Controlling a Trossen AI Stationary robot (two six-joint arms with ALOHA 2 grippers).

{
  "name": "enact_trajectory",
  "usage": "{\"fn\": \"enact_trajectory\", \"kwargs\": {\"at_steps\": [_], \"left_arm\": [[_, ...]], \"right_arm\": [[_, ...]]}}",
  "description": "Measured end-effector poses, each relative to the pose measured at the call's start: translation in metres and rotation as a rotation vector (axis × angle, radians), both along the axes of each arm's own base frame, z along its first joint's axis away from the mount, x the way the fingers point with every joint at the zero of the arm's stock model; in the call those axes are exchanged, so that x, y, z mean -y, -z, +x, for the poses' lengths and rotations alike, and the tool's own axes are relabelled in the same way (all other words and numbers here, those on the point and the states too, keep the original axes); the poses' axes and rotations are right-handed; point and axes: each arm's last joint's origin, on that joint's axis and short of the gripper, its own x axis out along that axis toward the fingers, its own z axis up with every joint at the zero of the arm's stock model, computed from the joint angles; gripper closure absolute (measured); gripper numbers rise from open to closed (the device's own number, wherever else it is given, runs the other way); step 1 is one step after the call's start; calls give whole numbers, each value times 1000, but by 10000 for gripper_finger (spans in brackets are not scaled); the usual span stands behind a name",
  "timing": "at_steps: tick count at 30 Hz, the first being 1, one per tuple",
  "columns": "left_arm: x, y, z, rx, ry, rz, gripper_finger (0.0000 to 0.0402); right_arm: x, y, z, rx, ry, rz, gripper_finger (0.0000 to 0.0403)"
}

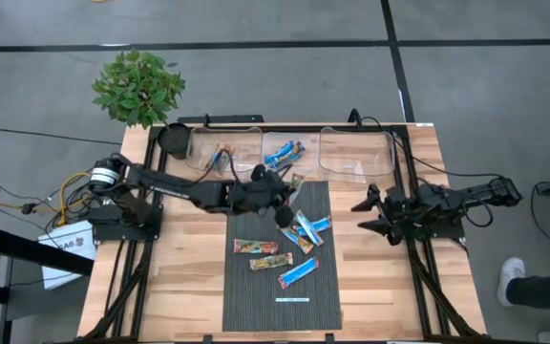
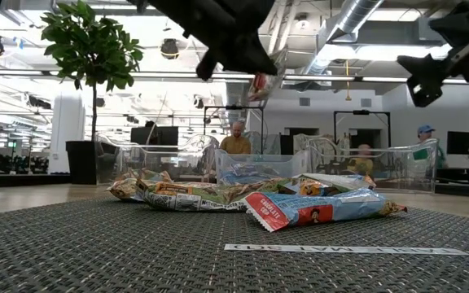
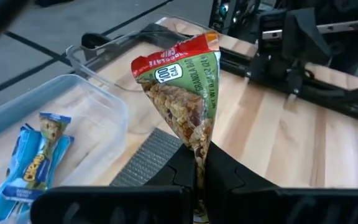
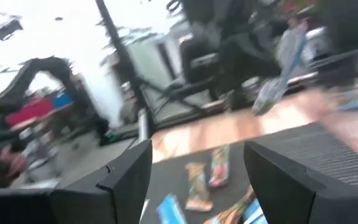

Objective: Pick and place Granola Bars by type
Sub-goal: Put the red granola bar into the right transparent bin

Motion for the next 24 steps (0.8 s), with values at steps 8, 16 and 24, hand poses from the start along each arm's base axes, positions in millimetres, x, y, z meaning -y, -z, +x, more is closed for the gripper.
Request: {"fn": "enact_trajectory", "kwargs": {"at_steps": [8,16,24], "left_arm": [[-22,-11,6,115,80,-17,399],[-22,-27,10,256,211,41,399],[-20,-38,11,359,288,91,399]], "right_arm": [[5,-11,0,112,88,22,154],[12,-14,13,121,194,24,154],[11,-37,43,71,220,-29,154]]}}
